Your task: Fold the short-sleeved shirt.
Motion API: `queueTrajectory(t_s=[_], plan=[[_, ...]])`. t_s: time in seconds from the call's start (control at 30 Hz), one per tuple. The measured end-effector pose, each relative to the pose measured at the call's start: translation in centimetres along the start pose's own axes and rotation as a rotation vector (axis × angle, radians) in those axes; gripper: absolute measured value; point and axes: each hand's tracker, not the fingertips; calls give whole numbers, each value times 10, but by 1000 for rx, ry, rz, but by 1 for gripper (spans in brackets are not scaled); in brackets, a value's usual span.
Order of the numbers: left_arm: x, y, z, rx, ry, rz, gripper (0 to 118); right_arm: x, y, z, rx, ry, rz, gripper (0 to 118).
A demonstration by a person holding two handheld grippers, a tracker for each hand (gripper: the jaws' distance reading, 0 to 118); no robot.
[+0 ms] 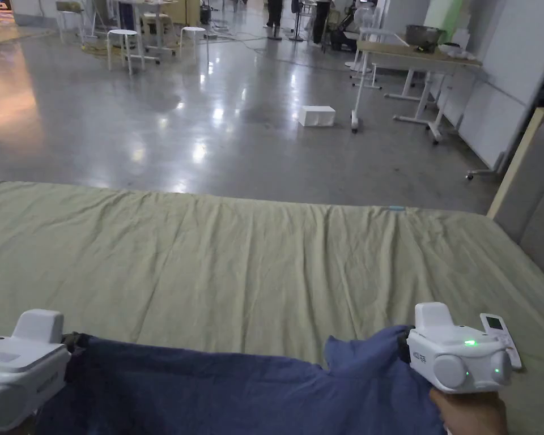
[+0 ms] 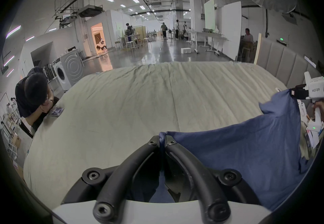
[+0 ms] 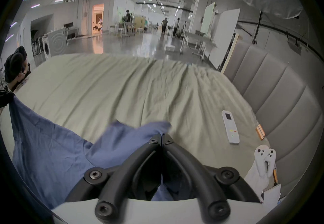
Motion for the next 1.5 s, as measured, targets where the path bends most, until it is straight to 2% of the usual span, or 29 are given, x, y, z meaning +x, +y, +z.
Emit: queueTrajectory(t_s=[0.2,0.27,0.4,0.63,0.73,0.9,1.2,1.3,1.37,1.5], plan=[[-7,23,63,137,36,-34,4,6,33,83,165,-33,-14,0],[-11,33,87,168,25,-2,4,12,44,110,205,-23,-27,0],[-21,57,129,242,38,-5,4,20,69,164,336,-58,-7,0],[-36,113,173,339,62,9,4,34,123,223,455,-83,-22,0],[-42,146,178,364,71,9,4,39,155,231,506,-101,-9,0],[-48,205,177,398,113,-8,4,43,212,243,534,-115,-34,0],[-57,299,147,423,133,24,4,52,308,222,575,-178,-5,0],[-57,325,139,433,136,28,4,56,329,214,589,-201,-3,0],[-54,337,137,450,139,28,4,62,337,210,603,-185,-51,0],[-49,351,135,469,133,23,4,63,348,200,614,-230,-15,0]])
